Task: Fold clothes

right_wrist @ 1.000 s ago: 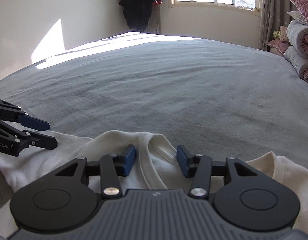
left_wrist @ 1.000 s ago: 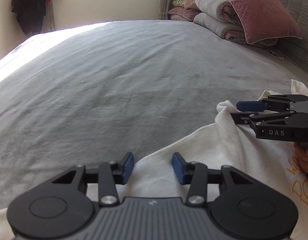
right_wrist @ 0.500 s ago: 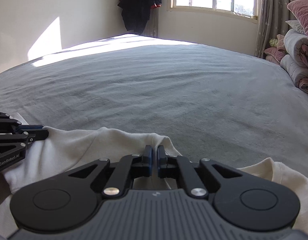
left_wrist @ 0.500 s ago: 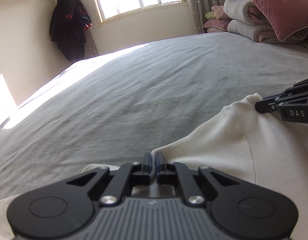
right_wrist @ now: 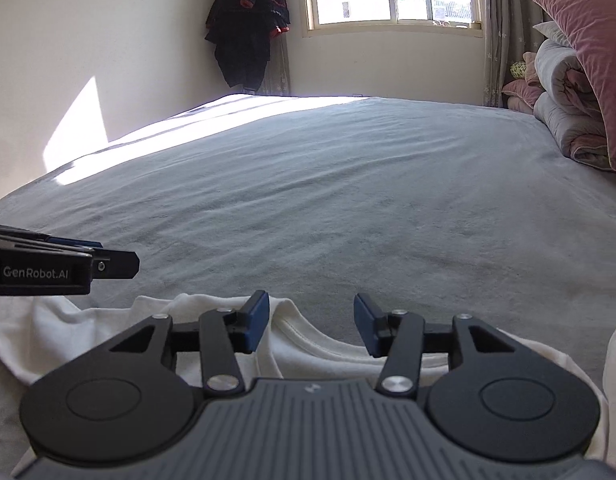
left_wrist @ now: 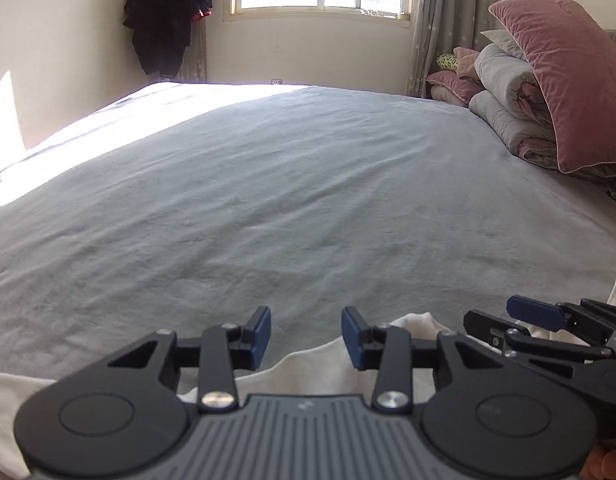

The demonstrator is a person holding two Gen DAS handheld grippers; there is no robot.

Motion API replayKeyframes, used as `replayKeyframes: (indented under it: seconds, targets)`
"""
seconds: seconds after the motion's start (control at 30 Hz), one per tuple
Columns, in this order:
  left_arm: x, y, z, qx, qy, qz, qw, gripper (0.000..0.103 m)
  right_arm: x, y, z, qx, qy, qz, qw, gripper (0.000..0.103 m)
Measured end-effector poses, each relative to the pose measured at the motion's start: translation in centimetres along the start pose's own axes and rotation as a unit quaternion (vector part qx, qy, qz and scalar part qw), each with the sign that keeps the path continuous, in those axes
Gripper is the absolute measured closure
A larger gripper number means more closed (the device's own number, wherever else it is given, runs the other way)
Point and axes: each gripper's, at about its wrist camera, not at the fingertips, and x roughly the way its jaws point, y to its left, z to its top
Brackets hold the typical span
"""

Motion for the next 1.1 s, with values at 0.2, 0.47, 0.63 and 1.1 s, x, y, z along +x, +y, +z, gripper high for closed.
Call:
replayKeyframes:
  seconds: [0.2,0.47,0.63,1.1]
  targets:
    - [2.4,-5.1,-1.1,-0.091,0.009,-0.076,0.9929,0.06,-1.0,-4.3,0.0,0.016,0.017,-0.11,0.994,0.043]
    - [3.5,-7.1,-5.0,-0.109,0.045,-0.081,0.9897,0.06,-2.1,-7.8,-0.2,0.076,0.008,-0.147,0.986,0.043]
    - [1.0,-7.7,-4.5,-0.049,0.036,-0.061,0.9963,0.053,-3.2,-8.7,0.7,0.12,0.01,-0.085,0.989,0.043]
    - [-6.7,-11.6,-6.5,0.051,0.034,-0.088,0.9942,0.021,-14.5,-18.5,-1.1,0.108,0.104,-0.175,0.973,0.042]
